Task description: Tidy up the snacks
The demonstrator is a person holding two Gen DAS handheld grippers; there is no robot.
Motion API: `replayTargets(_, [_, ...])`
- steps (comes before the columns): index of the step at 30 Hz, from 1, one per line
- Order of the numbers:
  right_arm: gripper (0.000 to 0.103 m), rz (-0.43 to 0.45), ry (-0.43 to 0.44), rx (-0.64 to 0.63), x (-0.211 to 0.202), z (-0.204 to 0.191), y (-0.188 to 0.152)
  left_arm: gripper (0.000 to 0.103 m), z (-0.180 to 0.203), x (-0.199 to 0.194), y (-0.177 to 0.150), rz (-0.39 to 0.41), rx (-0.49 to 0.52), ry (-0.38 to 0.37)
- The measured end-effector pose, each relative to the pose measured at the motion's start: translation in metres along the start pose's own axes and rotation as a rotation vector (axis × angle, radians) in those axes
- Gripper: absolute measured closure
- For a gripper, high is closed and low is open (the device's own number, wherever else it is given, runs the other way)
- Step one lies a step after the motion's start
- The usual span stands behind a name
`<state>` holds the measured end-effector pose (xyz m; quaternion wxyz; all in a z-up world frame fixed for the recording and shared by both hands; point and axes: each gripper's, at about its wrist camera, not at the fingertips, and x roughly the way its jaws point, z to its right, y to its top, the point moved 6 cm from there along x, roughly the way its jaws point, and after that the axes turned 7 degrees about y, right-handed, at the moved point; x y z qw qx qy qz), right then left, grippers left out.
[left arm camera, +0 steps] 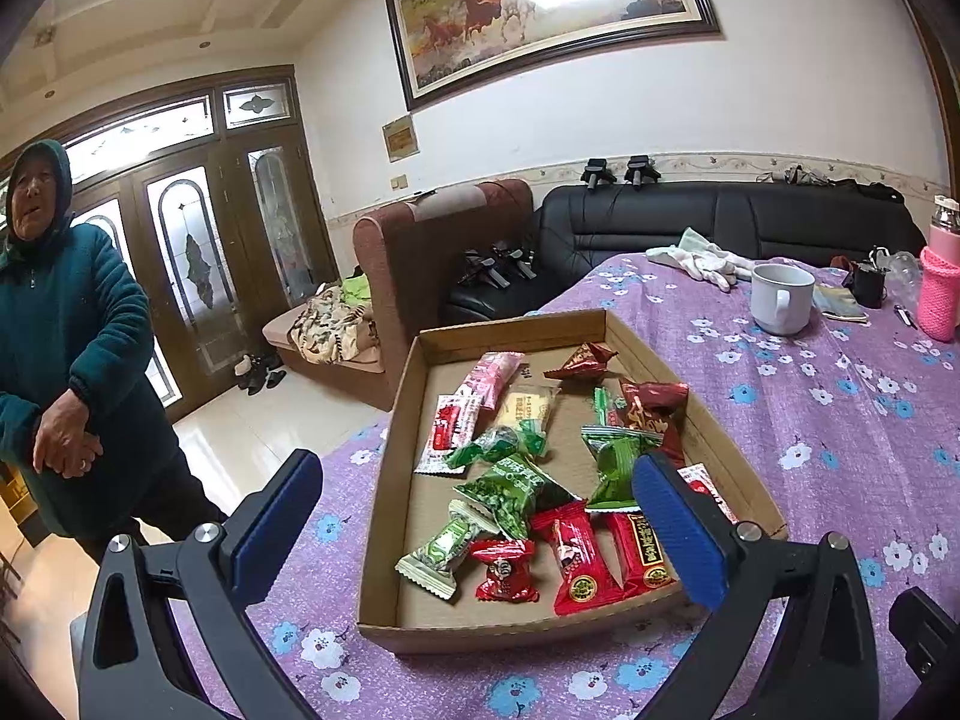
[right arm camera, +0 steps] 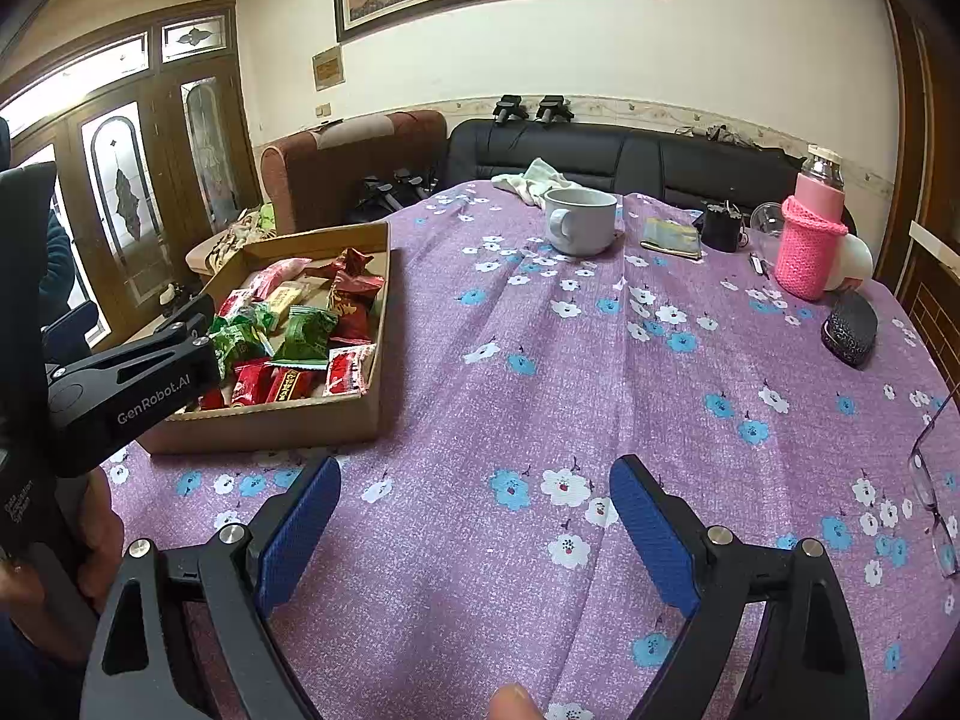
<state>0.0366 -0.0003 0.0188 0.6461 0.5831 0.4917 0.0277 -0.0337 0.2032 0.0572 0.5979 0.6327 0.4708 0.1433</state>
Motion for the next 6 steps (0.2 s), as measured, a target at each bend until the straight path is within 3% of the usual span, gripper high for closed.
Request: replayTargets(6, [0.009,-0.003,-0.001,0.002,0.0006,0.0017,0.0000,0.000,-0.0037,-0.0057,0.0014,0.033,-0.013,0.042])
